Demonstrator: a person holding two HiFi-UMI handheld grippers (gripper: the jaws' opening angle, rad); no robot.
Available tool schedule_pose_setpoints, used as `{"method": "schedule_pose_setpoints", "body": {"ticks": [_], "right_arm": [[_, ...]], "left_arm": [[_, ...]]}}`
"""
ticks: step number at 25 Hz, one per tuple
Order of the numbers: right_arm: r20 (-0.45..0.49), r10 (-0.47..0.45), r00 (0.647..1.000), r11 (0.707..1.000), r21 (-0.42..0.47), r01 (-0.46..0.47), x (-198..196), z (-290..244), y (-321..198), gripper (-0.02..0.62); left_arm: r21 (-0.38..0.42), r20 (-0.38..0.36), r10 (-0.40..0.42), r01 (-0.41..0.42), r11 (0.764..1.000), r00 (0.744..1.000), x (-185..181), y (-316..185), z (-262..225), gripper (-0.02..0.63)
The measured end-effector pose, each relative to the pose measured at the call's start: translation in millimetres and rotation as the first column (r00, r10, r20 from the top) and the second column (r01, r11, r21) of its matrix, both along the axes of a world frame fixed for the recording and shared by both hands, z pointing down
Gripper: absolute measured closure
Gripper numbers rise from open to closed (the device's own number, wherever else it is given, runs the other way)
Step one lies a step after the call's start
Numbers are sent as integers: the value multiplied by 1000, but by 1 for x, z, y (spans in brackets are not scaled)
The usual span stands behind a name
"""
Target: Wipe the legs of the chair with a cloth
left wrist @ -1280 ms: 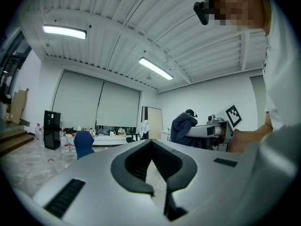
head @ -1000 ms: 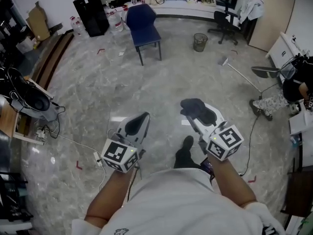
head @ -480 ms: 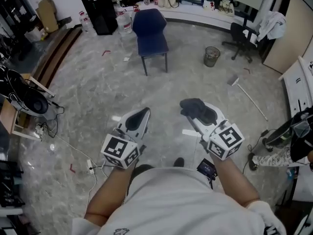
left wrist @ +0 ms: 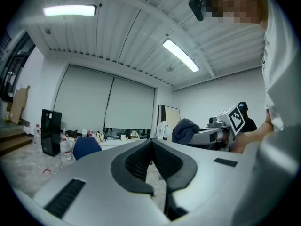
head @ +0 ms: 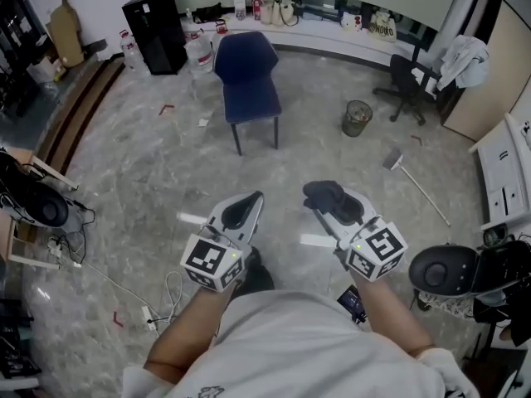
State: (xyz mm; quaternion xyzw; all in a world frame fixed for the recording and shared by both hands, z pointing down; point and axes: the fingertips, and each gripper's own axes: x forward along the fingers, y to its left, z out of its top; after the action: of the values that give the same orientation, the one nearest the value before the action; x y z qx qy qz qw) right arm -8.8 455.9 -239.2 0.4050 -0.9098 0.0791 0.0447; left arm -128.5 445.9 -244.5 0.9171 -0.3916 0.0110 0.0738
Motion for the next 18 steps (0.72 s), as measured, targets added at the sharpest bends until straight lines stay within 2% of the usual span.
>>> {"method": "schedule_pose_setpoints", "body": {"ticks": [4,8,13,18], "right_arm": [[-10,34,999,999,-14,-34,-29,-12,-87,426],[-18,77,997,997,1,-77,-39,-16,-153,426],[0,91,996,995,-31,-90,-36,-7,-214,426],[7,80,997,996,-32,-80,-12,4,-281,426]], "left_arm": [[-18,-28,66,-67,998,997,-16,-94,-12,600],[8,-26,132,-132,991,991,-21,-168,-18,600],[-36,-31,138,-139,990,990,-14,-238,-1,600],[-17,-49,114,-115,993,992,7,-308,10,600]]}}
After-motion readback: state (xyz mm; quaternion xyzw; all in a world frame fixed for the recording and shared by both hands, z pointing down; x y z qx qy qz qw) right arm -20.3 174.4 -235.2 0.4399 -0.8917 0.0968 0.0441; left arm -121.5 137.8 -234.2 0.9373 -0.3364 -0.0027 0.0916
